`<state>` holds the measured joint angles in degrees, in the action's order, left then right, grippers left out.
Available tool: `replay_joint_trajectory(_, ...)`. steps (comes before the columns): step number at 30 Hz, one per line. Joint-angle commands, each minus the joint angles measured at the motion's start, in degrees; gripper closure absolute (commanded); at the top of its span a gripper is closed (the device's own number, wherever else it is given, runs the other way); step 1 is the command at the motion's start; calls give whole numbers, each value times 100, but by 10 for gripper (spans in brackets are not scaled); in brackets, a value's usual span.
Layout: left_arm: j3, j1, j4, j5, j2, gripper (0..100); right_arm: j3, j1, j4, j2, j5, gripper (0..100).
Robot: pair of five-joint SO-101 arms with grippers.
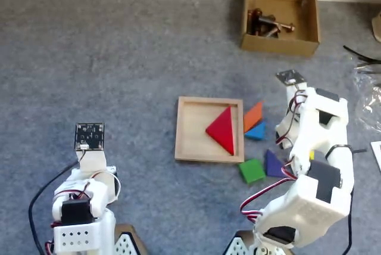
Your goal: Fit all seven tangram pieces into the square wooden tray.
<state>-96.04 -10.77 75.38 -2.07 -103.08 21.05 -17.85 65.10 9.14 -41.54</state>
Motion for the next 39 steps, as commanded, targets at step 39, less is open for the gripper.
replay_joint_trajectory(39,-119,-48,44,-9,40,995,-1648,-338,-4,1015,2699,738)
